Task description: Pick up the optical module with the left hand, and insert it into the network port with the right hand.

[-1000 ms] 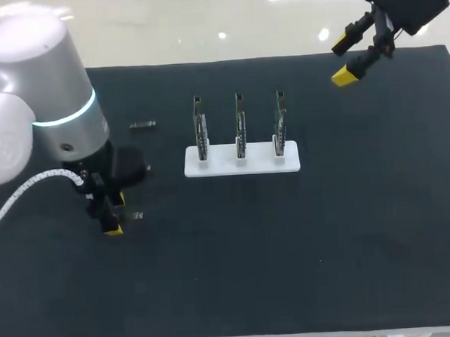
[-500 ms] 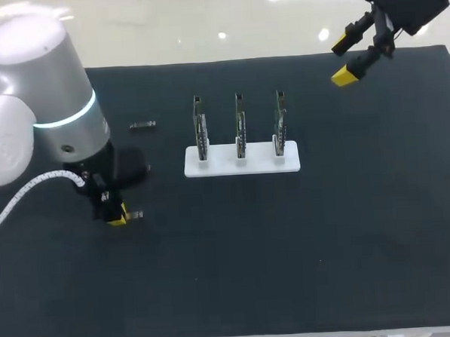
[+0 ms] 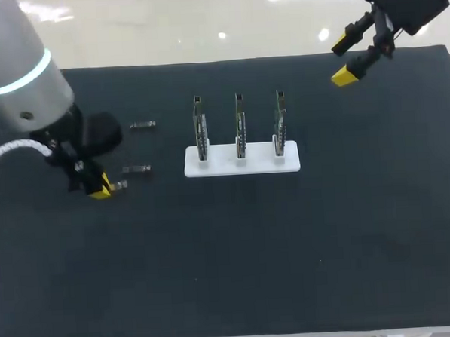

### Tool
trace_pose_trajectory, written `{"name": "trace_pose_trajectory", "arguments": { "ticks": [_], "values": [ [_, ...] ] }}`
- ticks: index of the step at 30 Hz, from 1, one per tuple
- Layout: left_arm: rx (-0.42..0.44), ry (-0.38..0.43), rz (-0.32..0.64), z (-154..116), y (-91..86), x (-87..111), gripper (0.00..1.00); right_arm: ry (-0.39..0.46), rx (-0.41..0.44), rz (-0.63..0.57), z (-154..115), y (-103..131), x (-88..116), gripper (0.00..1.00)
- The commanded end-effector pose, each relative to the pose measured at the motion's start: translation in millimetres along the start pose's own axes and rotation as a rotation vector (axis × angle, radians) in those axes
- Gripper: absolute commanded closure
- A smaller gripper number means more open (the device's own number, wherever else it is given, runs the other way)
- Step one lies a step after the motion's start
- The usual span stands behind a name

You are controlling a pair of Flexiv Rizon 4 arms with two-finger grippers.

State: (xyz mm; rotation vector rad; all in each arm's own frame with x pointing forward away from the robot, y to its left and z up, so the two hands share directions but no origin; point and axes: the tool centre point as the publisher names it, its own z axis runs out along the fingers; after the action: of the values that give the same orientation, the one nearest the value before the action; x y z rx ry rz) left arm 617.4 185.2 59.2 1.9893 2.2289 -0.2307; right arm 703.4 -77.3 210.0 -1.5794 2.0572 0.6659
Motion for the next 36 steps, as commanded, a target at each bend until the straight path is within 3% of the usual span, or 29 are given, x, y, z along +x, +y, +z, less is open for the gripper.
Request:
{"name": "trace_pose_trajectory", "arguments": {
  "ticks": [1, 7, 19, 36],
  "values": [
    [-0.036, -0.114, 0.012, -24, -10.9, 7.8, 1.0, -0.001, -0.001, -0.001, 0, -1, 0, 0.0],
    [-0.049, -0.253, 0.028, -47, -10.4, -2.3, 1.0, -0.001, -0.001, -0.001, 0, -1, 0, 0.0],
    [-0.163, -0.759, 0.104, -93, -5.6, 1.1, 1.0, -0.001, -0.001, -0.001, 0, -1, 0, 0.0],
    [-0.163, -0.759, 0.104, -93, -5.6, 1.1, 1.0, -0.001, -0.001, -0.001, 0, -1, 0, 0.0]
  ]
}}
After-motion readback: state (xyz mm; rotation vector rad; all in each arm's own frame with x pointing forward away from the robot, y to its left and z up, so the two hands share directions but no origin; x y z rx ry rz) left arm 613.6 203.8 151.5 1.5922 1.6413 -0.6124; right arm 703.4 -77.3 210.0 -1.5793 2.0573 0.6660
